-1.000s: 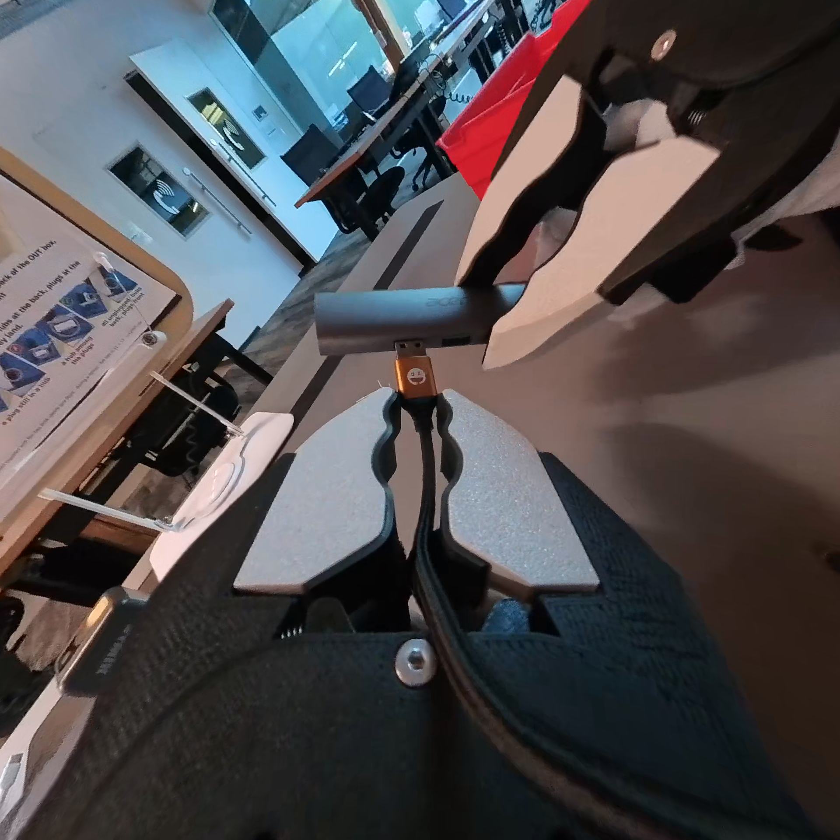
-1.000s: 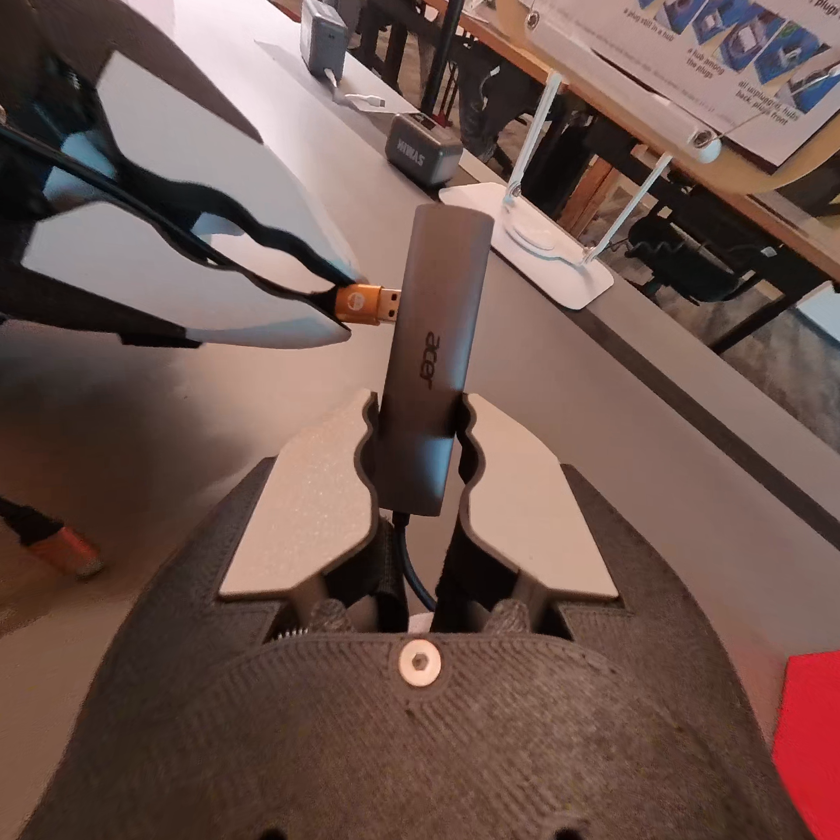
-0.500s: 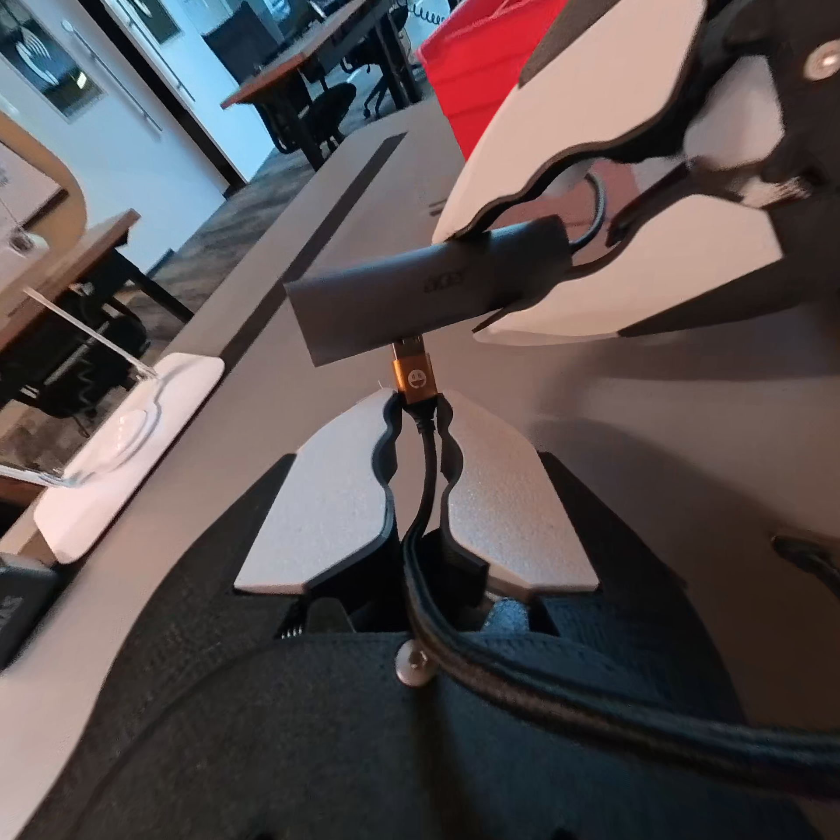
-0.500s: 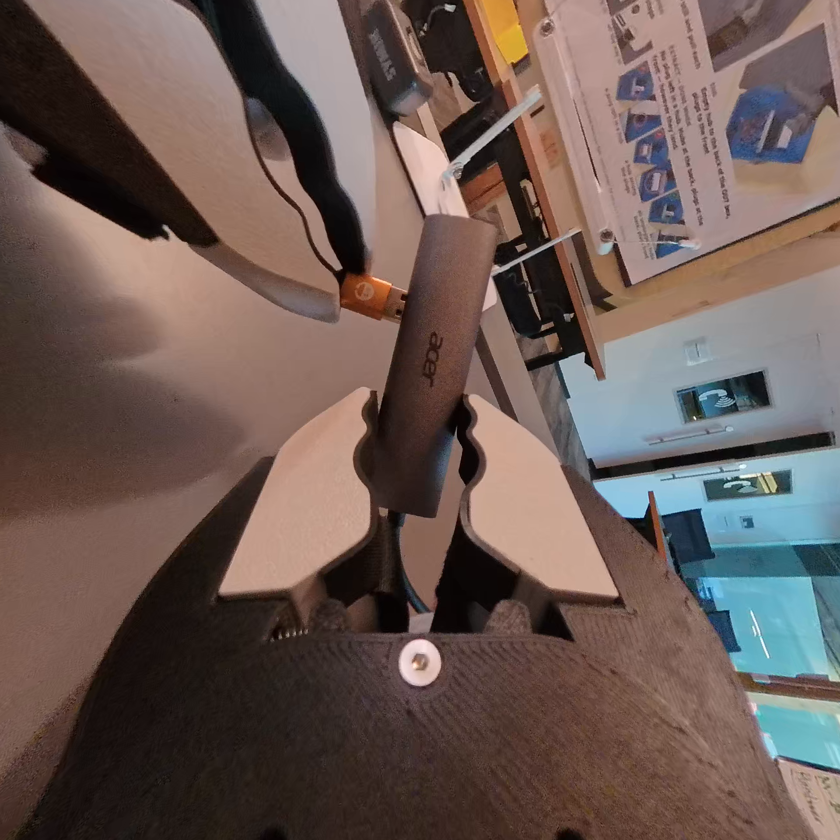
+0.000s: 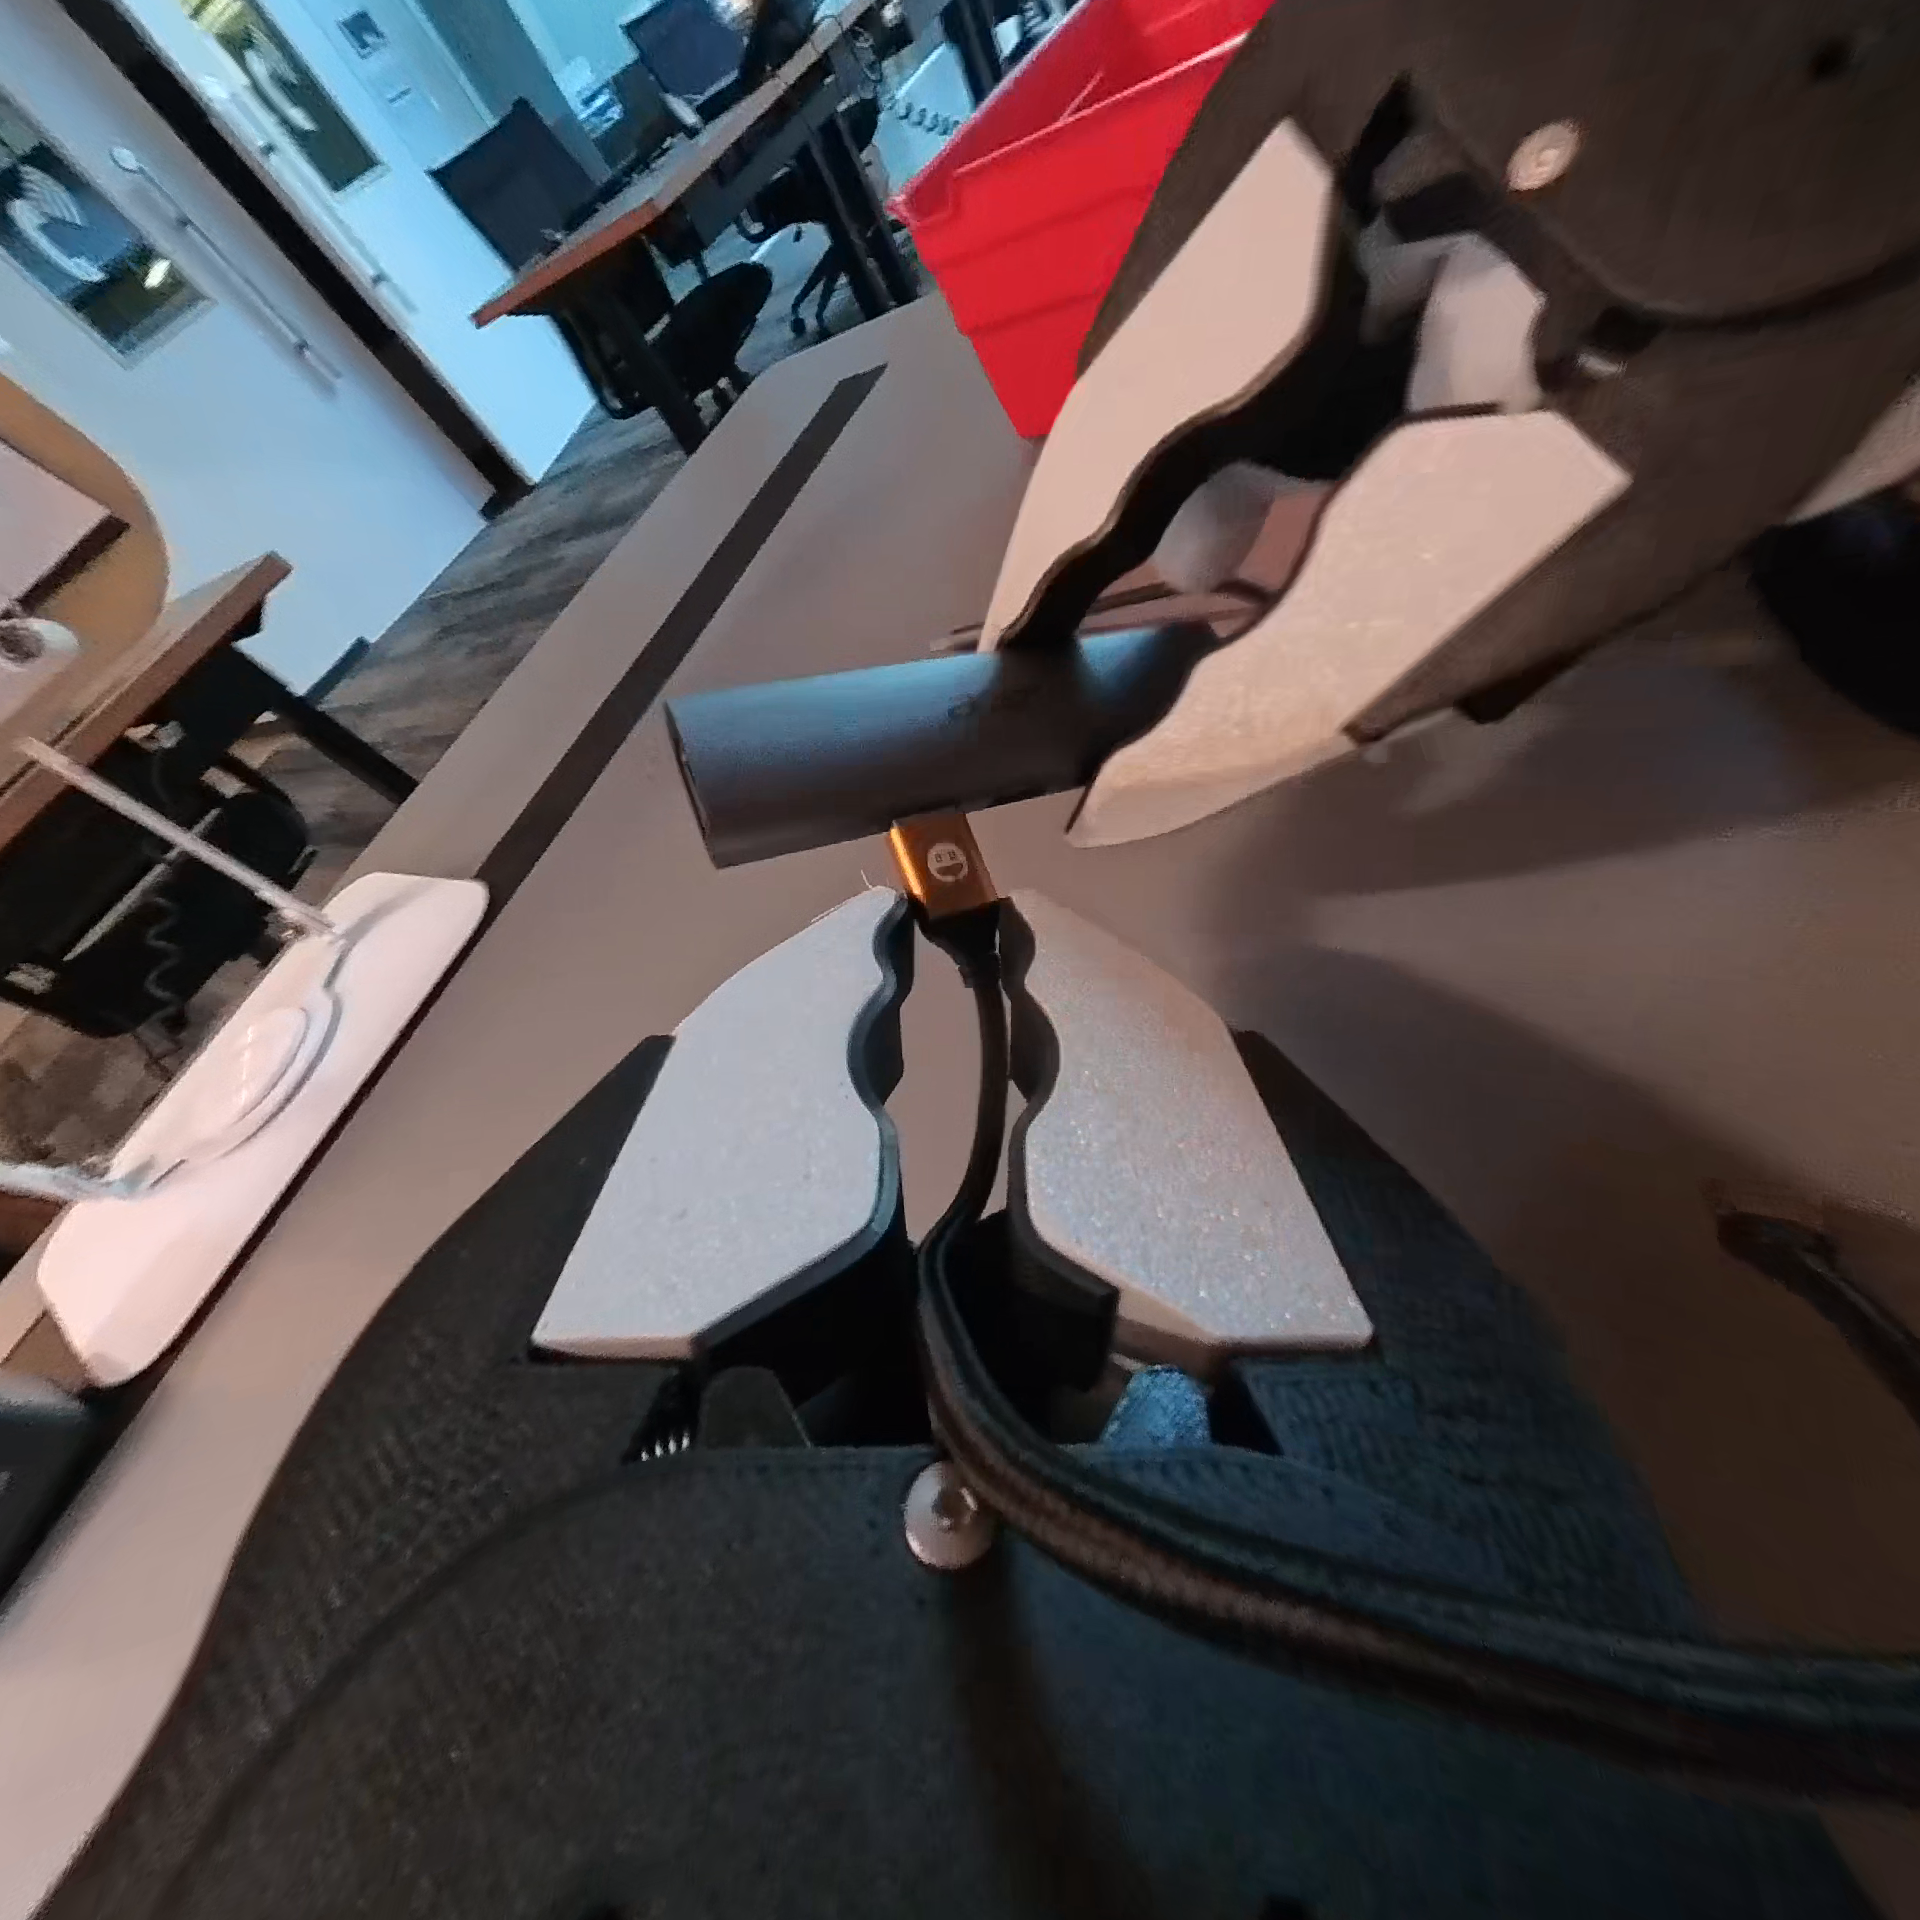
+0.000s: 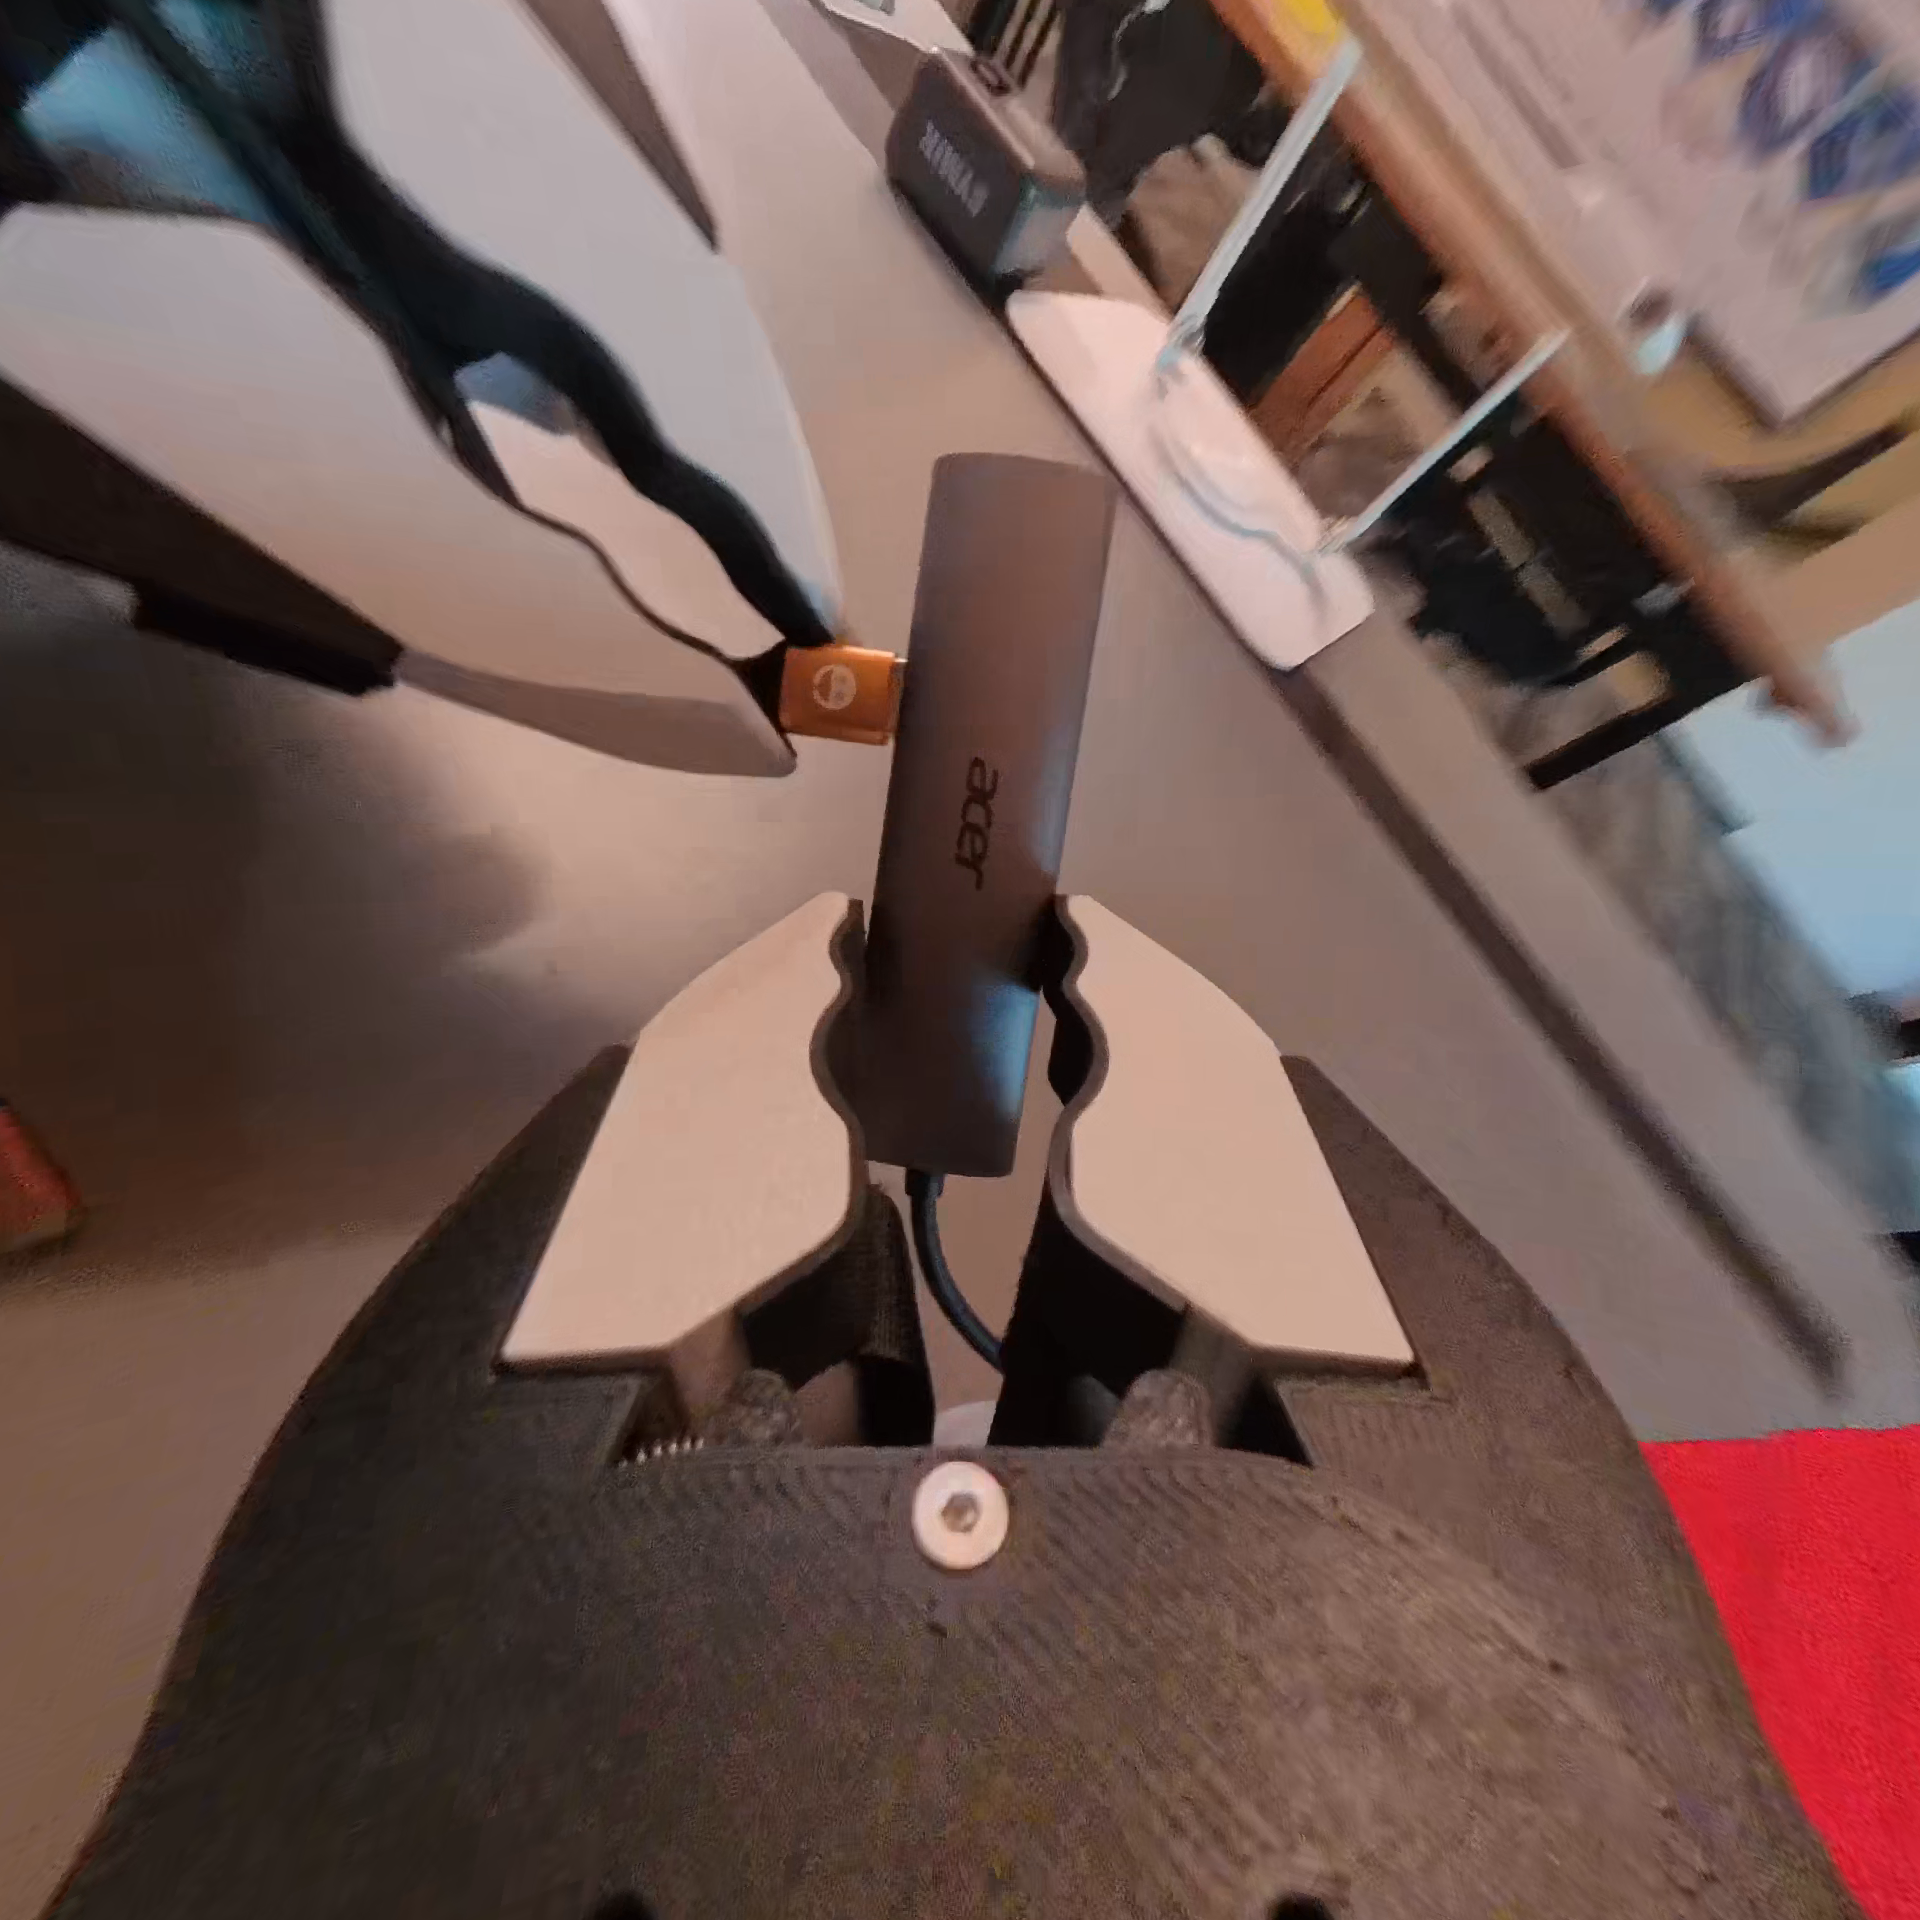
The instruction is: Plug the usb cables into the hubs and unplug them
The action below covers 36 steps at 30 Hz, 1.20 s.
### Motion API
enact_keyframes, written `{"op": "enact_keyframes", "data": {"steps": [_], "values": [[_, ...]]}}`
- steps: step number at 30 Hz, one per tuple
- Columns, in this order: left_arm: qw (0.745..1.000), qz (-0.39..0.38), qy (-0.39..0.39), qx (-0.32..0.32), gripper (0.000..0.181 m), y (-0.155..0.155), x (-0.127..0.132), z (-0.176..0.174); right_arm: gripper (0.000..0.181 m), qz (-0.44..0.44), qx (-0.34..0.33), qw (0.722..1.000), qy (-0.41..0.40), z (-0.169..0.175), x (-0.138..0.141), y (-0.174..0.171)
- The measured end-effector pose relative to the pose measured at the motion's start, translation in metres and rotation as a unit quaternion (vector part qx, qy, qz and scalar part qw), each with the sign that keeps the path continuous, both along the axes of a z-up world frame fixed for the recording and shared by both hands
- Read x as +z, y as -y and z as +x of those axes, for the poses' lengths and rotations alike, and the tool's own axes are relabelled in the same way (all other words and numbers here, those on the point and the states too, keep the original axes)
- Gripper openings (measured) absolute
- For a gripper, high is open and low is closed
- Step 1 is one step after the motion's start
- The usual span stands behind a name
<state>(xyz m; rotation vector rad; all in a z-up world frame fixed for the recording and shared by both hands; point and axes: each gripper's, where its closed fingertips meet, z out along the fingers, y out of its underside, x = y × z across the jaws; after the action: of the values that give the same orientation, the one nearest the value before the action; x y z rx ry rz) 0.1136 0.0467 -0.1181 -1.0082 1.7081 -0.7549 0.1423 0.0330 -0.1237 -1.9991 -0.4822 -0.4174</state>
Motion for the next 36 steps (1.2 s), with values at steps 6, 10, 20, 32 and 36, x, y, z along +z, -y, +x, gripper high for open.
{"op": "enact_keyframes", "data": {"steps": [6,10,20,32,36], "values": [[0.995,-0.088,0.046,0.011,0.026,-0.021,0.018,-0.004,0.033,-0.060,-0.079,0.970,-0.220,0.037,-0.022,0.012],[0.982,-0.135,0.108,0.076,0.037,-0.053,0.036,-0.010,0.033,-0.046,-0.088,0.956,-0.275,0.044,-0.018,0.014],[0.996,0.092,-0.006,-0.018,0.040,-0.007,-0.005,-0.001,0.033,0.195,-0.061,0.873,-0.444,0.076,0.060,0.029],[0.960,-0.025,0.188,0.204,0.028,-0.103,0.076,-0.041,0.033,-0.140,-0.080,0.953,-0.255,0.037,-0.049,0.021],[0.967,0.030,0.193,0.164,0.028,-0.076,0.095,-0.039,0.048,-0.125,-0.044,0.956,-0.261,0.024,-0.045,0.014]]}}
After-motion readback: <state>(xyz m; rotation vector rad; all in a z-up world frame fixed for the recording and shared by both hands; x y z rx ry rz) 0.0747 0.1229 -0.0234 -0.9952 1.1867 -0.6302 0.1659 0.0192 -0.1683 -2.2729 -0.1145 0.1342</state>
